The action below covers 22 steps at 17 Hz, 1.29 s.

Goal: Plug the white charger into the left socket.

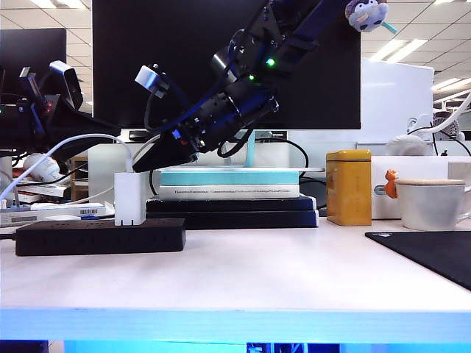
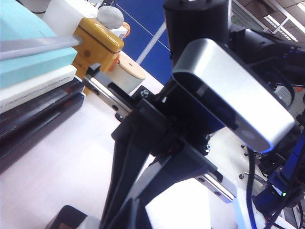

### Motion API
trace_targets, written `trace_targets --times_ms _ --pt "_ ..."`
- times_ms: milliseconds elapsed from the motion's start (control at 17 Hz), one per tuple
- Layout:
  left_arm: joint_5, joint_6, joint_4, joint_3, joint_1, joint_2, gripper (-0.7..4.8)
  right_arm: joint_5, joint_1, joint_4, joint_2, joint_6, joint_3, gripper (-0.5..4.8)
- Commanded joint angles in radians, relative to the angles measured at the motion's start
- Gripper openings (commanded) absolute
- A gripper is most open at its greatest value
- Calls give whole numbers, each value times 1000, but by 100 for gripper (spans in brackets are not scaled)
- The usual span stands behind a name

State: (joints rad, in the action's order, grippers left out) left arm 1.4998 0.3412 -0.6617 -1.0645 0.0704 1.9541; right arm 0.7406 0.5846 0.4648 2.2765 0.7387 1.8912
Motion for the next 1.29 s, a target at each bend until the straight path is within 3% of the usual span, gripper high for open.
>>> trace_targets --times_ms 59,176,235,293,411,645,763,821,997,1056,1291 --pt "5 -5 -8 0 -1 -8 -5 -140 24 214 64 -14 -42 22" --pt "5 -5 -12 0 -1 -8 -5 -139 37 203 64 8 -40 25" --pt "5 -4 -24 -1 0 -8 -5 -136 40 188 63 22 -39 111" --pt "5 -4 -33 -2 0 -10 -5 -136 39 183 57 21 -33 268" --pt "-2 -4 -44 -6 1 -21 -5 -136 29 190 40 20 -16 283" --pt "-47 0 -100 -6 1 -70 -5 -136 21 180 12 20 49 230" --pt "-72 0 -101 -6 2 -89 -5 -132 21 182 0 20 78 84" --pt "-84 0 -104 -6 2 -97 -5 -130 21 182 -12 21 90 47" --pt "-120 0 -104 -6 2 -123 -5 -137 20 185 -50 21 106 39" --pt "-132 0 -104 -7 2 -138 -5 -136 20 187 -70 20 114 8" --pt "-154 15 -103 -7 2 -191 -5 -141 18 194 -142 18 115 2"
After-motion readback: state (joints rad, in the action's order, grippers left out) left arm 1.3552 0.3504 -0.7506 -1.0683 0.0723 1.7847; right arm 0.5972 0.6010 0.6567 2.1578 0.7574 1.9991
